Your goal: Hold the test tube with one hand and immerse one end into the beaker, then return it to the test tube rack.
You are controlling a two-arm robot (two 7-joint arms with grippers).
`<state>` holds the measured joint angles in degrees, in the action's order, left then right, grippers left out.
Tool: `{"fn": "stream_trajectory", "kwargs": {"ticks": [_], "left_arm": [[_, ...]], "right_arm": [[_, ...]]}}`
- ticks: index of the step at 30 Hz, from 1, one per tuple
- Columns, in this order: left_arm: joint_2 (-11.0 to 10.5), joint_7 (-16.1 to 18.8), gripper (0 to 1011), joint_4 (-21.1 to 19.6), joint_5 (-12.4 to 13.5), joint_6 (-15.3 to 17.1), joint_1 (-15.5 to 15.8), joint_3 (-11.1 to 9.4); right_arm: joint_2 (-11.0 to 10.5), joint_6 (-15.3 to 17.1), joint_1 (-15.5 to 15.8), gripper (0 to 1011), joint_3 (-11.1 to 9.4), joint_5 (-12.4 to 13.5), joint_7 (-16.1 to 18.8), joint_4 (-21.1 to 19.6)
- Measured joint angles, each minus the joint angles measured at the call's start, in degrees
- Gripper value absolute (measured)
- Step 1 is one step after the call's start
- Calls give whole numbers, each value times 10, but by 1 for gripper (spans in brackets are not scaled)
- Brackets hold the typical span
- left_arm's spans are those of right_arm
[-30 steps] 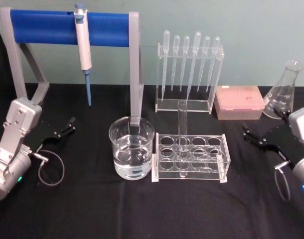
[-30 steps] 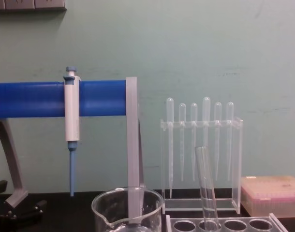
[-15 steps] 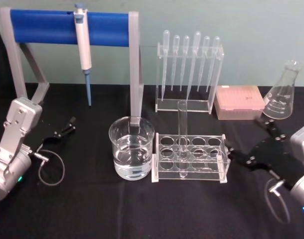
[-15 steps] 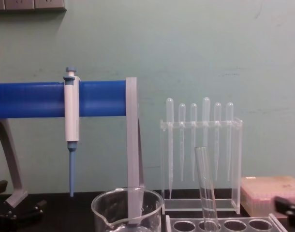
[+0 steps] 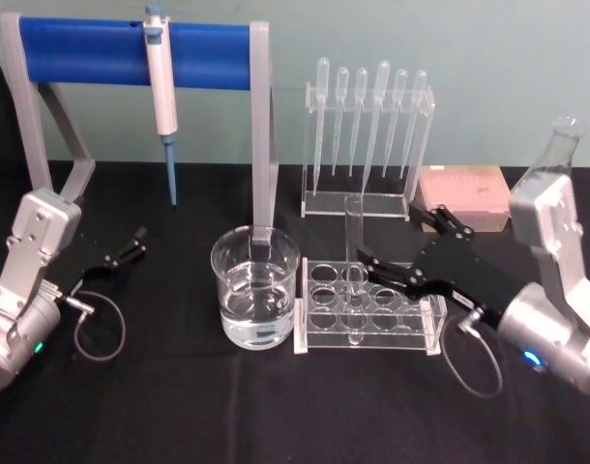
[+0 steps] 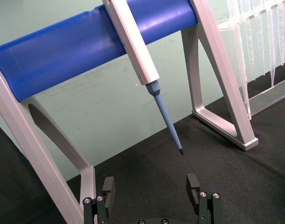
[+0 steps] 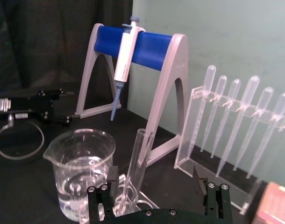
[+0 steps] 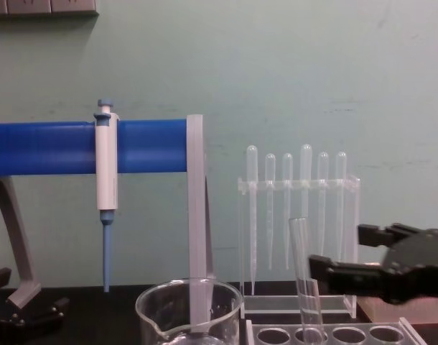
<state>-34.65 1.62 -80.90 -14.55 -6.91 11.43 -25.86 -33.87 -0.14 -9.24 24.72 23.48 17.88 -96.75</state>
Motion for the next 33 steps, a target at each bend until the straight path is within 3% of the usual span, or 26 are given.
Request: {"fn": "stream_trajectory", "kwargs": {"ticks": [3, 7, 14, 22, 29, 33], "left_arm": [[0, 0, 1000, 0, 0, 0, 0, 0], [0, 0, 1000, 0, 0, 0, 0, 0], [0, 0, 1000, 0, 0, 0, 0, 0], [0, 0, 1000, 0, 0, 0, 0, 0], [0, 0, 1000, 0, 0, 0, 0, 0], [0, 0, 1000, 0, 0, 0, 0, 0]], "right_arm": [[15, 27, -21, 1003, 1, 17, 15, 16], [41, 88, -61, 1003, 1, 51, 46, 51], [53, 158, -101, 1003, 10, 81, 74, 71], [52, 183, -114, 965, 25, 95, 80, 74], [54, 183, -115, 789, 32, 103, 77, 77], [54, 180, -117, 637, 36, 103, 74, 79]]}}
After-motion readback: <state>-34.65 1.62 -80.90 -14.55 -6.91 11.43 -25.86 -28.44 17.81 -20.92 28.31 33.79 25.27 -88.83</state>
